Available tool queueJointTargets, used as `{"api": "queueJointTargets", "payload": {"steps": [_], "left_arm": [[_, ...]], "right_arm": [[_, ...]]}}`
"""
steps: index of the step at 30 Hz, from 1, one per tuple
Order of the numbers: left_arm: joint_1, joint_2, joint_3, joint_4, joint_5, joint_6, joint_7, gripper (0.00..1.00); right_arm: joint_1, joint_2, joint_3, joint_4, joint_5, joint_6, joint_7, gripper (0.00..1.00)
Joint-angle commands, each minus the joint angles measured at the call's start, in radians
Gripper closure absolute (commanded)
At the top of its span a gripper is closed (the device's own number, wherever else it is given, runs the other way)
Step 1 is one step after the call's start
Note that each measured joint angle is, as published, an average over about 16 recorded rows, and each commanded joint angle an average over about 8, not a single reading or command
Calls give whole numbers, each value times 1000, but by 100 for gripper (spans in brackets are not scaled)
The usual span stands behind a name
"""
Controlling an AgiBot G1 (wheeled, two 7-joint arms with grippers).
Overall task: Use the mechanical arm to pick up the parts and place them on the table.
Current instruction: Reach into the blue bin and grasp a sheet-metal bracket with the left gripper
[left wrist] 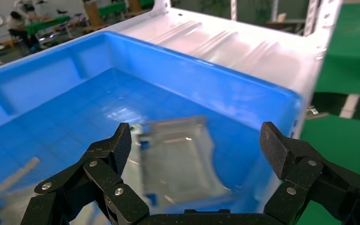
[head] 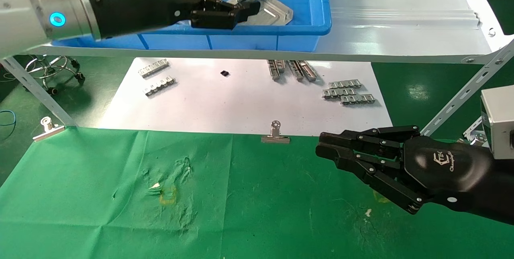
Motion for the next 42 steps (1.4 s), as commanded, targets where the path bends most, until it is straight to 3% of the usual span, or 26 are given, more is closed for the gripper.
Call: {"api": "queueJointTargets", "payload": {"steps": [1, 5, 7, 9, 14, 16, 23, 42], "left_arm": [[-58, 40, 22, 93, 36, 2, 18, 0], [-140, 107, 42, 257, 73, -9, 79, 0], [-174, 137, 49, 328, 86, -16, 107, 7], [-205, 165, 56, 393, 99, -25, 135, 25], [-261, 224, 71, 520, 129, -79, 191, 85], [-274, 241, 77, 555, 138, -109, 207, 98], [-280, 266, 92, 595, 143, -169, 232, 100], [-257, 269, 149, 560, 112, -146, 233, 100]], "right_arm": [[0, 0, 0, 0, 0, 0, 0, 100], [0, 0, 0, 0, 0, 0, 0, 100], [0, 0, 0, 0, 0, 0, 0, 100], [0, 0, 0, 0, 0, 0, 0, 100], [0, 0, 0, 0, 0, 0, 0, 100], [0, 0, 0, 0, 0, 0, 0, 100], [0, 0, 0, 0, 0, 0, 0, 100], [0, 0, 0, 0, 0, 0, 0, 100]]}}
